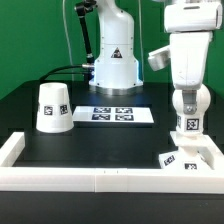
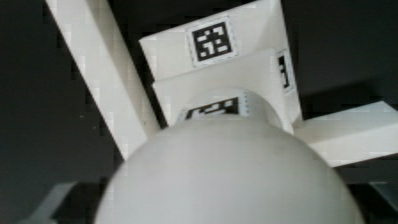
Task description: Assemble lamp
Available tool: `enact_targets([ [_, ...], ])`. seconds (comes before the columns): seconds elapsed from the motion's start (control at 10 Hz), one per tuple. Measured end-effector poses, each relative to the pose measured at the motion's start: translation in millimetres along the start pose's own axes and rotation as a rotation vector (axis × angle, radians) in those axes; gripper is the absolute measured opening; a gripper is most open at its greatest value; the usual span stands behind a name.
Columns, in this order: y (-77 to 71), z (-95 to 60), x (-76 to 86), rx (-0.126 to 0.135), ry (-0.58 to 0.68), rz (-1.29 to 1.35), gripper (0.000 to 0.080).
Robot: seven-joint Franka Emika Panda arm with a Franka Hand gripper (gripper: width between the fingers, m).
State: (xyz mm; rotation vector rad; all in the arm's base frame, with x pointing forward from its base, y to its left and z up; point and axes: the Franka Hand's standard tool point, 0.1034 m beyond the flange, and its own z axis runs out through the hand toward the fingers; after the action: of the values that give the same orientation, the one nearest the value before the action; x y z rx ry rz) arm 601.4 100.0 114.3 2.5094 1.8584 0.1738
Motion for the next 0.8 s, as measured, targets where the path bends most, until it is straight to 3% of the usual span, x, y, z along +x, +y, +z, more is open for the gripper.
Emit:
enact_targets([
  [0.4,0.1,0.0,-0.3,0.000,0.000,0.027,0.0576],
  [0.8,-1.4,0.2,2.5,0.002,0.001,0.496,0.0577],
])
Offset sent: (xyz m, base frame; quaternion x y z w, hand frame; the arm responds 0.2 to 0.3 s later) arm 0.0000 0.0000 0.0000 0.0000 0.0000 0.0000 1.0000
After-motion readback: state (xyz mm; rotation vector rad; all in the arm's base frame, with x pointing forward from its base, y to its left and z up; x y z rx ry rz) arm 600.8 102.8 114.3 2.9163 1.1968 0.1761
